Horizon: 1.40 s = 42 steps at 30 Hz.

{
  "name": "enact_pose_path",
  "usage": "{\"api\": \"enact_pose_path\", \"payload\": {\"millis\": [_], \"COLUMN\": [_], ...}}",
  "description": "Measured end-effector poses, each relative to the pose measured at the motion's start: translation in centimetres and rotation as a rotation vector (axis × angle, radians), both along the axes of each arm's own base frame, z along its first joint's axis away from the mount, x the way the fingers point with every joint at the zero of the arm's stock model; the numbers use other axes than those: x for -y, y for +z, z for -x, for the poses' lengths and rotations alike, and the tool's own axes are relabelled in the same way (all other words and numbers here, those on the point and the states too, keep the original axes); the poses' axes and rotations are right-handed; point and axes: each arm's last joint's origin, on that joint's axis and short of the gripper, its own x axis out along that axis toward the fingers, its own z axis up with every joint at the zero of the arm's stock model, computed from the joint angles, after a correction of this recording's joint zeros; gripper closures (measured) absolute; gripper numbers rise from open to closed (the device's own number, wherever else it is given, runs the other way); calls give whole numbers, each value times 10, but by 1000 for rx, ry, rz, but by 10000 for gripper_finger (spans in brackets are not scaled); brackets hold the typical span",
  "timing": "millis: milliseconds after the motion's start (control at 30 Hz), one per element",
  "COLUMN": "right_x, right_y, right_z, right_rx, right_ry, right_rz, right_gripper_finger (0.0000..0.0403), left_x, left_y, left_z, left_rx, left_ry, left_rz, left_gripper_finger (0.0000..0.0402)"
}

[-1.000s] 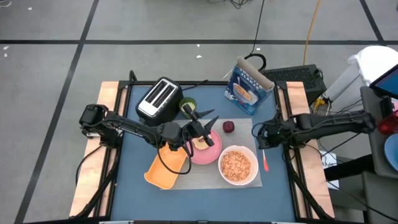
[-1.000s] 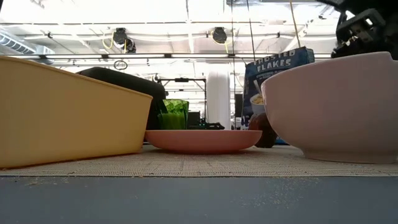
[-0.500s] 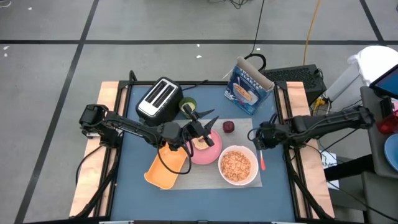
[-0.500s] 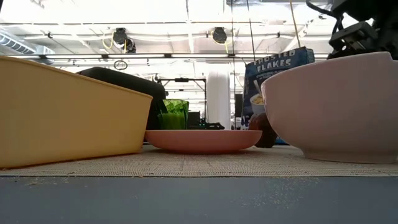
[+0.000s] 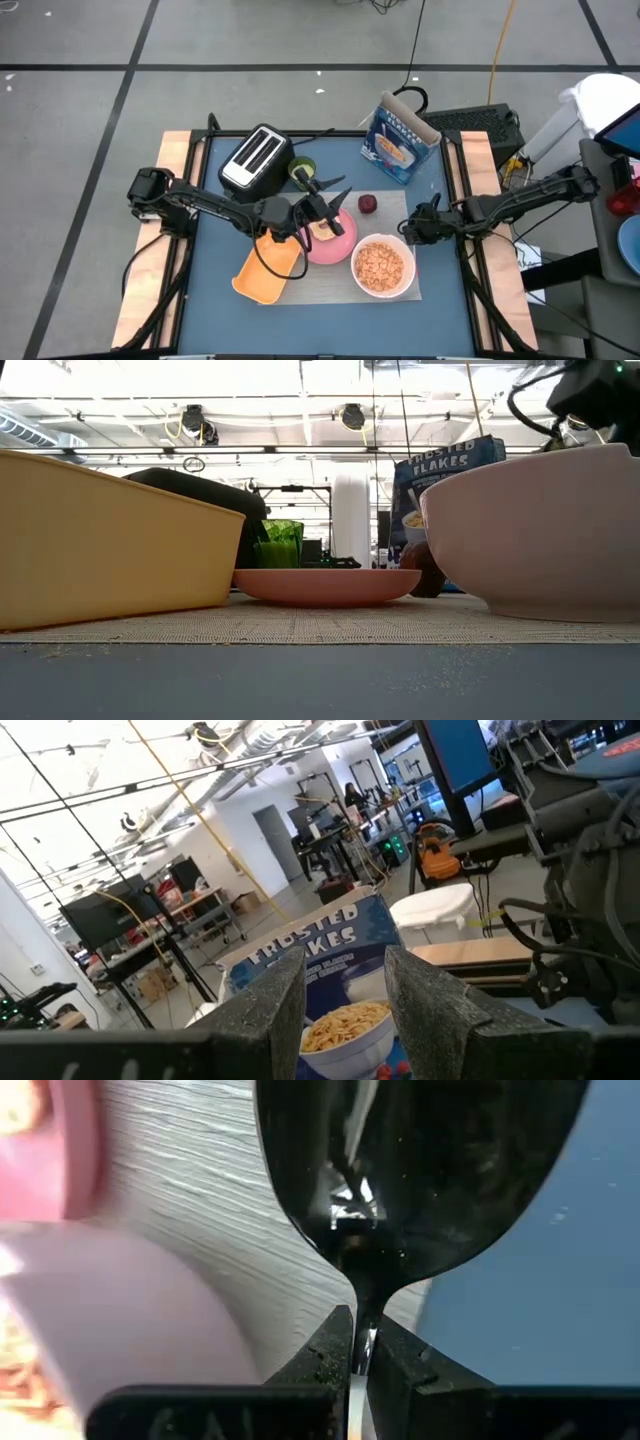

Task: Arrange a breakfast setting
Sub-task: Put the orange spoon on the gray placemat

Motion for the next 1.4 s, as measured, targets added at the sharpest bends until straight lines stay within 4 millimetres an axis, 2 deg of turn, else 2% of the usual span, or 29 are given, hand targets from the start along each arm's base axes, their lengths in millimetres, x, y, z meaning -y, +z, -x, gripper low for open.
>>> {"api": "enact_pose_path", "payload": {"millis": [333,800,1400], "right_x": [-2,-2,-2], "right_y": [-15,-46,-48], "right_z": [6,9,10], "right_rx": [-38,119,120], "right_ry": [-15,-61,-51], "right_rz": [-8,-132,-133], "right_gripper_finger": [393,392,384], "left_x": [0,0,0], "left_y": [0,0,0], "left_z": [0,0,0], "left_rx": [9,12,11], "left_ry": [-2,-3,-3], "left_rz": [14,18,17], "left_gripper_finger": [256,256,256]}}
